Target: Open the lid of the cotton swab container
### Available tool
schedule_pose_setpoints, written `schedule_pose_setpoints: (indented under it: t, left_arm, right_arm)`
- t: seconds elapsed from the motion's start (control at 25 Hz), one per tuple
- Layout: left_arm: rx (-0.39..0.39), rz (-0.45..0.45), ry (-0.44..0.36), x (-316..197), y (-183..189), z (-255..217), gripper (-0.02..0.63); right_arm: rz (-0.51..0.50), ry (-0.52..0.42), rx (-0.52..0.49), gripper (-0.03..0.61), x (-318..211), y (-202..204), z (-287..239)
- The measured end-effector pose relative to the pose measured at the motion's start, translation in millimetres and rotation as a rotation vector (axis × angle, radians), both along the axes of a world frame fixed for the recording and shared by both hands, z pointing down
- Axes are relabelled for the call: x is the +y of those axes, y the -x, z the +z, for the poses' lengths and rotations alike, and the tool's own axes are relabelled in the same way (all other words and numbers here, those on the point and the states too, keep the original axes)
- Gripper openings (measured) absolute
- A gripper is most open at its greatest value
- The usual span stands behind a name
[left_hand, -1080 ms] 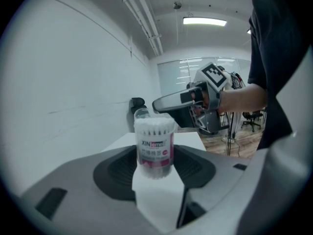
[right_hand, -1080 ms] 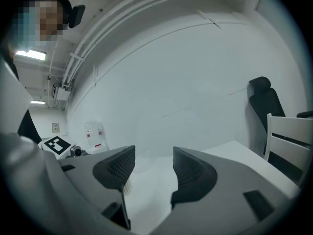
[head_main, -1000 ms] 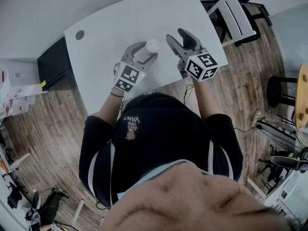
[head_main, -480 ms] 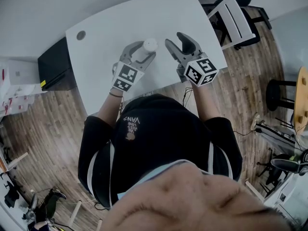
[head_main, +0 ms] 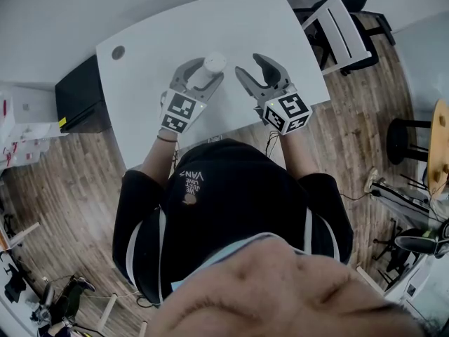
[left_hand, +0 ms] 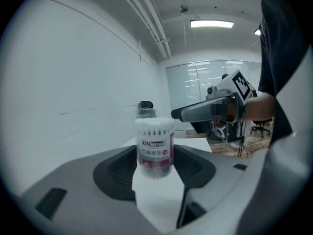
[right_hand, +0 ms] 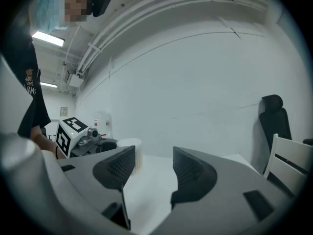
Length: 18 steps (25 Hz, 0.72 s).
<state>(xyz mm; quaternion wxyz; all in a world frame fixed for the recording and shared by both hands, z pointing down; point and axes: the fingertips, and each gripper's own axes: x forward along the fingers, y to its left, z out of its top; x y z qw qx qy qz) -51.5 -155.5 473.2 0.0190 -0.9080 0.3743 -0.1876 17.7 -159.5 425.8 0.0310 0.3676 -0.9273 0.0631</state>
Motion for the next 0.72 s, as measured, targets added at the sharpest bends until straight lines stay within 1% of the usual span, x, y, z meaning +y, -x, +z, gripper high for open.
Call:
schedule_pose_setpoints:
  t: [0.2, 0.36, 0.72]
  left_arm:
    - [0.007, -0.014, -0.011, -2, 2, -8, 0.241]
    - [0.012, -0.015, -0.017, -2, 0, -13, 0.241]
    - [0.028, -0.016, -0.014, 1, -1, -16, 0.241]
  right_arm:
    - [0.004, 0.000, 0.017, 0.247, 2, -1, 4]
    - [0.017, 0.009, 0.022, 0.229, 1, -4, 6]
    - [0.039, 0.023, 0.033, 0.120, 2, -9, 14]
